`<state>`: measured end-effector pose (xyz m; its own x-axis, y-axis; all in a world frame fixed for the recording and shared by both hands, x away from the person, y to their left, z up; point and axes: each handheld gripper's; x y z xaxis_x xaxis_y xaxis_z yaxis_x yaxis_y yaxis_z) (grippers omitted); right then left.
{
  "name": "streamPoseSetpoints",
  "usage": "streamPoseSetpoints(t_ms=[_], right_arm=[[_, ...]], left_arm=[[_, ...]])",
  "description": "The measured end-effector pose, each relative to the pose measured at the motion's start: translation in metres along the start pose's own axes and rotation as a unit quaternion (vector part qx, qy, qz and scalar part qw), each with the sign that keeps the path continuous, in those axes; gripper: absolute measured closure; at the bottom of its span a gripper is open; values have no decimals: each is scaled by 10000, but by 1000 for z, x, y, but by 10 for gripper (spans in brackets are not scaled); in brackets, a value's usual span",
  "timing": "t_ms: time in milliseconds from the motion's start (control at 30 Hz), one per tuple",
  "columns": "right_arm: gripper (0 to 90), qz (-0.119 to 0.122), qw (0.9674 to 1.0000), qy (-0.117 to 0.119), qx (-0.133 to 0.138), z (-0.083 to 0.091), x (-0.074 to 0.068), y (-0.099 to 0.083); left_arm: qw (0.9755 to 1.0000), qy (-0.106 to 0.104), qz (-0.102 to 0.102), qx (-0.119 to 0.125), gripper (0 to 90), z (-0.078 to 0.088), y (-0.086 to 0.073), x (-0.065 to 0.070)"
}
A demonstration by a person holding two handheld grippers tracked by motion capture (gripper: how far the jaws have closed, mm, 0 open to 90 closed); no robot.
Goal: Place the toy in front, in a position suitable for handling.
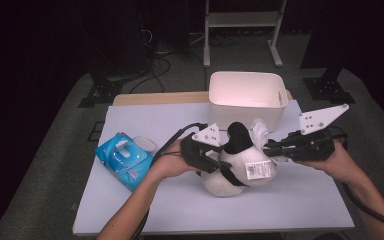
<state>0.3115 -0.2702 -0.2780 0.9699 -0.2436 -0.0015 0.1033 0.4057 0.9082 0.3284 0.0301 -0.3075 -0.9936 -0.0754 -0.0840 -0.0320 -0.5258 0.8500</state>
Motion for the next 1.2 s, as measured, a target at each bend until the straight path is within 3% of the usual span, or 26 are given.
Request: streamPoseSetpoints(t_ms=[167, 300, 367, 567, 733, 833, 967, 1033, 1200], right_arm=[[832, 30, 9999, 30, 121, -4, 0, 3], [832, -40, 9999, 19, 120, -2, 1, -1], [831, -77, 10000, 23, 48, -3, 1, -5], [832, -64, 9998, -10, 194, -8, 4, -4], [831, -200, 9996, -26, 203, -8, 9, -11], [831, -243, 9995, -31, 175, -10, 10, -14], [831, -286, 9995, -128, 49, -9, 13, -19], [831, -341, 9993, -161, 20, -7, 14, -24], [831, -386, 9990, -222, -32, 0, 14, -33]], left_arm=[[9998, 4, -145, -135, 522, -4, 6, 4], [9999, 1, -80, -66, 525, -1, 5, 2], [9999, -31, -103, -82, 529, -1, 5, 3], [9993, -253, -199, -211, 532, -14, 9, 9], [9995, -287, -65, -113, 550, -14, 4, 8], [9995, -253, -76, -176, 536, -20, 4, 9], [9996, -35, -32, -266, 406, -29, 2, 9], [9997, -45, 43, -228, 378, -32, -1, 8], [9996, -173, 23, -241, 433, -40, 0, 9]])
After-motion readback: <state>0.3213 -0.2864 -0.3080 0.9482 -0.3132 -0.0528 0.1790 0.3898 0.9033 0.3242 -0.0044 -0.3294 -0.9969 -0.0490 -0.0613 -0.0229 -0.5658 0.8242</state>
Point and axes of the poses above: each handheld gripper's, and its own axes: z roughly backward along the jaws, y roughly out of its top, x roughly to its right, and after that the axes turned 8 degrees about x, right-handed
